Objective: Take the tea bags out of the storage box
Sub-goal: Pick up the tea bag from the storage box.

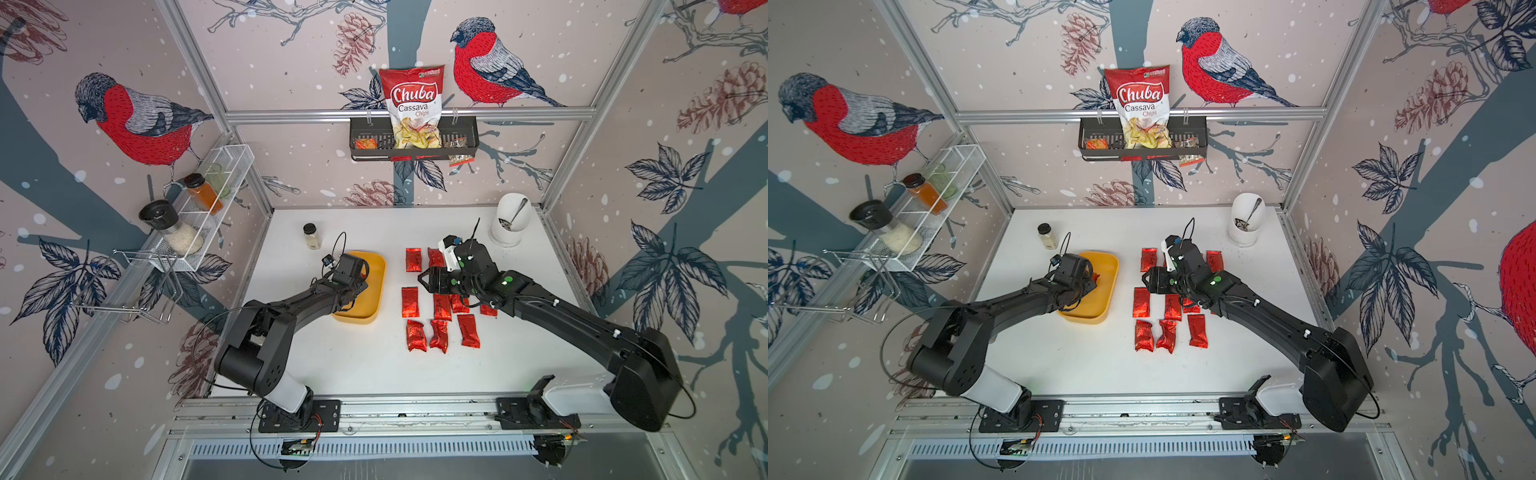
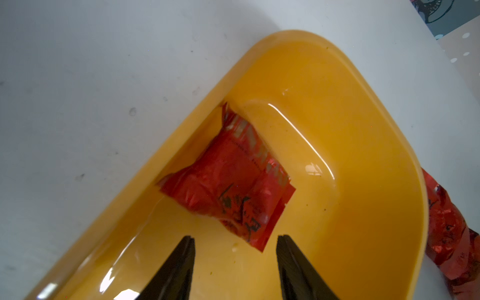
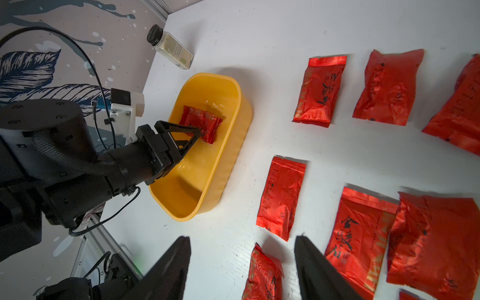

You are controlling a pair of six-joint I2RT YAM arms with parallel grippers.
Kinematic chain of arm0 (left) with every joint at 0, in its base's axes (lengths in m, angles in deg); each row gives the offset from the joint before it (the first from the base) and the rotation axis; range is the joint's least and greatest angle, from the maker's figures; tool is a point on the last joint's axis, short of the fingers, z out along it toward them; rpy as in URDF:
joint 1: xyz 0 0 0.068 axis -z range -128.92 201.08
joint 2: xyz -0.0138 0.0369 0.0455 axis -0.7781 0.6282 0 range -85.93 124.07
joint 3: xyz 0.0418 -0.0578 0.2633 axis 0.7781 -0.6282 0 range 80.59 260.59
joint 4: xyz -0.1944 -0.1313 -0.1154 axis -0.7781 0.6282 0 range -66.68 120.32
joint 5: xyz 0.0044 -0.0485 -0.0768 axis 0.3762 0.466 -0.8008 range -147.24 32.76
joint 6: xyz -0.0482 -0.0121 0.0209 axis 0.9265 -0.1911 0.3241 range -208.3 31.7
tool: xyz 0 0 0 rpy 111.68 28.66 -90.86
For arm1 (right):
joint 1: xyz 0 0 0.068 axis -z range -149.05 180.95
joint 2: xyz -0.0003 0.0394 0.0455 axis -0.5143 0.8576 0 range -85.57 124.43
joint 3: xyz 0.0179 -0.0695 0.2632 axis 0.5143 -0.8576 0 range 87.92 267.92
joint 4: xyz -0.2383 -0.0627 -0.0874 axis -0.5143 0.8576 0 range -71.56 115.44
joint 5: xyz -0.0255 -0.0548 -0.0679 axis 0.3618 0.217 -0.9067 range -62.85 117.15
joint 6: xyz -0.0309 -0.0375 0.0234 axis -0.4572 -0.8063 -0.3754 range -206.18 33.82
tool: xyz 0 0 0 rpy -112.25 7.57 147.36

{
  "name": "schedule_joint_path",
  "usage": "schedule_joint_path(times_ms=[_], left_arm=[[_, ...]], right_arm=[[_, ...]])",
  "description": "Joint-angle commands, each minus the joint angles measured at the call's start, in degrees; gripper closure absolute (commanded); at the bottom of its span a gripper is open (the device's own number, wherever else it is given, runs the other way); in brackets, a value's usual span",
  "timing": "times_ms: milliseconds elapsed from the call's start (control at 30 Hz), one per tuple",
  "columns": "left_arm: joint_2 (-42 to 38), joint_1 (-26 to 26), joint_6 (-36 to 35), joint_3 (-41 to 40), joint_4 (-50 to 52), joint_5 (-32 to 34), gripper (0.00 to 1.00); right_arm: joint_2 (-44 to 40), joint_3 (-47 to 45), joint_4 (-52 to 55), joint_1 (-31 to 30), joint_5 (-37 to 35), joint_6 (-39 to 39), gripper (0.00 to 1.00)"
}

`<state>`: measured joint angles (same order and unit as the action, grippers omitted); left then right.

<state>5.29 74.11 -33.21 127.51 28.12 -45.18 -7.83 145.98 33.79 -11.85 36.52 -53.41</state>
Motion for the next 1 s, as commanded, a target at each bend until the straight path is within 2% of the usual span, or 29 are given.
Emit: schedule_joint_path(times_ms=[0, 100, 200, 367, 500, 733, 833, 967], left_arm=[[2.57, -0.32, -0.71, 1.70, -2.37, 0.60, 0.46], [5.60, -0.75, -0.58, 2.68, -3.04, 0.08, 0.50], [7.66, -0.75, -0.50, 2.83, -3.90, -0.53, 0.59], [8.60, -0.79, -0.48, 2.21, -4.47, -0.81, 0.85], [7.79, -0.72, -1.19, 2.30, -3.60, -1.20, 1.00], [-0.20, -0.07, -3.88, 1.32, 0.27, -3.37, 1.00], [-4.30, 1.49, -7.15, 2.23, 3.98, -6.89, 1.00], [-7.02, 6.05, -12.31, 5.11, 8.81, -14.40, 1.00]], right_arm=[[0.54, 0.38, -2.02, 0.22, 1.44, -1.44, 0.31], [0.75, 0.43, -1.72, 0.70, 1.80, -1.81, 0.32], [0.42, 0.30, -1.34, 1.40, 1.93, -2.02, 0.32], [-0.38, -0.49, -1.38, 2.16, 1.98, -1.88, 0.32], [-0.84, -0.98, -1.42, 2.29, 1.97, -1.58, 0.32], [-3.53, -1.02, 0.21, 2.37, 0.35, -1.55, 0.32], [-5.65, -1.44, 1.72, 2.96, -1.19, -1.66, 0.32], [-11.65, -2.74, 4.65, 4.87, -3.60, -1.33, 0.33]])
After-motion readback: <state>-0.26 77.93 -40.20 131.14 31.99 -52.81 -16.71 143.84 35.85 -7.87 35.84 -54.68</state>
